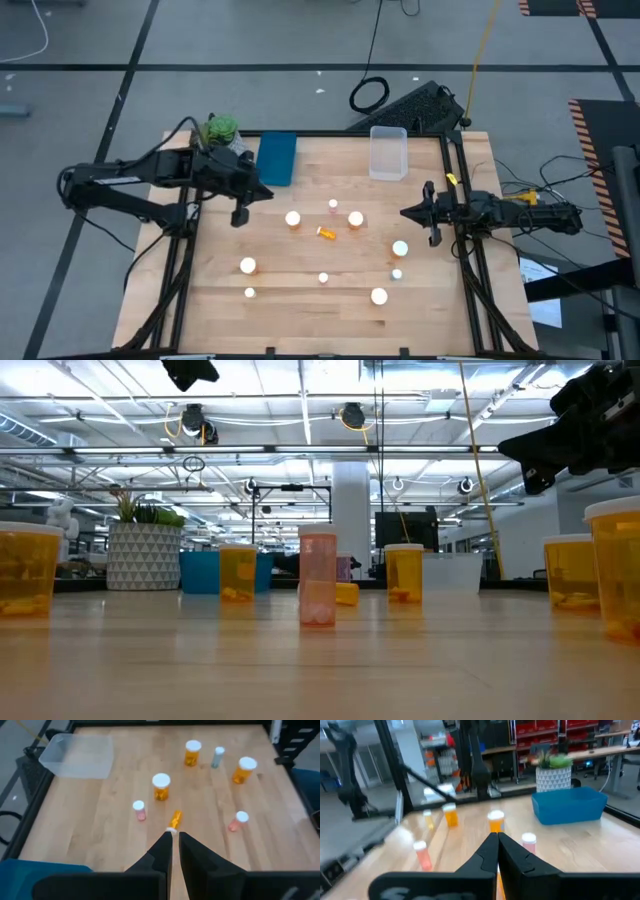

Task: Pick and place medicine bottles into bin by pill shape (circle, oval)
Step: Put the orange bottled capsules into the transparent bin

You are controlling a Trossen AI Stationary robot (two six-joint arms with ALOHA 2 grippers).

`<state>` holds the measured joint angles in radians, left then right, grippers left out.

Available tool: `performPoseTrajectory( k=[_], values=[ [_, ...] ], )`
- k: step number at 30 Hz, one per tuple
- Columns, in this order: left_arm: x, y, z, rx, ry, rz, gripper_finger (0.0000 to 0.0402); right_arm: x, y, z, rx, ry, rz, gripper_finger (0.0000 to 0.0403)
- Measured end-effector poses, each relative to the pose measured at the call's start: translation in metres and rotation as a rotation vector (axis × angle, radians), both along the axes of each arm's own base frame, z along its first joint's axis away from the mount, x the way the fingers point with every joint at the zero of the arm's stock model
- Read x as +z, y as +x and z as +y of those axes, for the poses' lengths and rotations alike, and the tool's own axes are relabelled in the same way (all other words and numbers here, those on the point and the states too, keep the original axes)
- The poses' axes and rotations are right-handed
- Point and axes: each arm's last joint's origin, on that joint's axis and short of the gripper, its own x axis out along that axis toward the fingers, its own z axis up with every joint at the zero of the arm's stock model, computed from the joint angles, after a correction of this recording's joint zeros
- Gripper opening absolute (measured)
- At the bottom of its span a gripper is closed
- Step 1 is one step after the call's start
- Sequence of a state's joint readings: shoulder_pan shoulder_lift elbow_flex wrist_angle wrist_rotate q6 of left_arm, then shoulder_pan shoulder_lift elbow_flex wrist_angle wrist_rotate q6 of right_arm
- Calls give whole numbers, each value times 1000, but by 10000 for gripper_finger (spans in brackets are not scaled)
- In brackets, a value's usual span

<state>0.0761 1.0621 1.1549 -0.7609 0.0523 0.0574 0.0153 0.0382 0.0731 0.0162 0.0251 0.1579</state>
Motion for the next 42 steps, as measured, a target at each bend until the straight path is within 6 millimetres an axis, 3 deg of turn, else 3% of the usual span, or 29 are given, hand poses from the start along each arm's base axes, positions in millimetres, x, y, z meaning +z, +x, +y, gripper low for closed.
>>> performPoseTrajectory(
  k=[5,11,19,24,35,42],
  values=[
    [-5,7,2,44,31,28,35,34,-2,-1,-17,-33,-35,0],
    [-5,8,2,55,31,23,35,73,1,-1,-28,-35,65,0],
    [-6,9,3,81,21,24,35,114,20,-1,-37,32,263,0],
    [-10,15,4,85,21,43,35,119,39,0,-38,29,340,0],
    [-35,47,-5,77,56,131,39,100,65,-2,-97,19,482,0],
    [-54,64,-18,113,38,201,103,98,73,-1,-101,32,483,0]
  ],
)
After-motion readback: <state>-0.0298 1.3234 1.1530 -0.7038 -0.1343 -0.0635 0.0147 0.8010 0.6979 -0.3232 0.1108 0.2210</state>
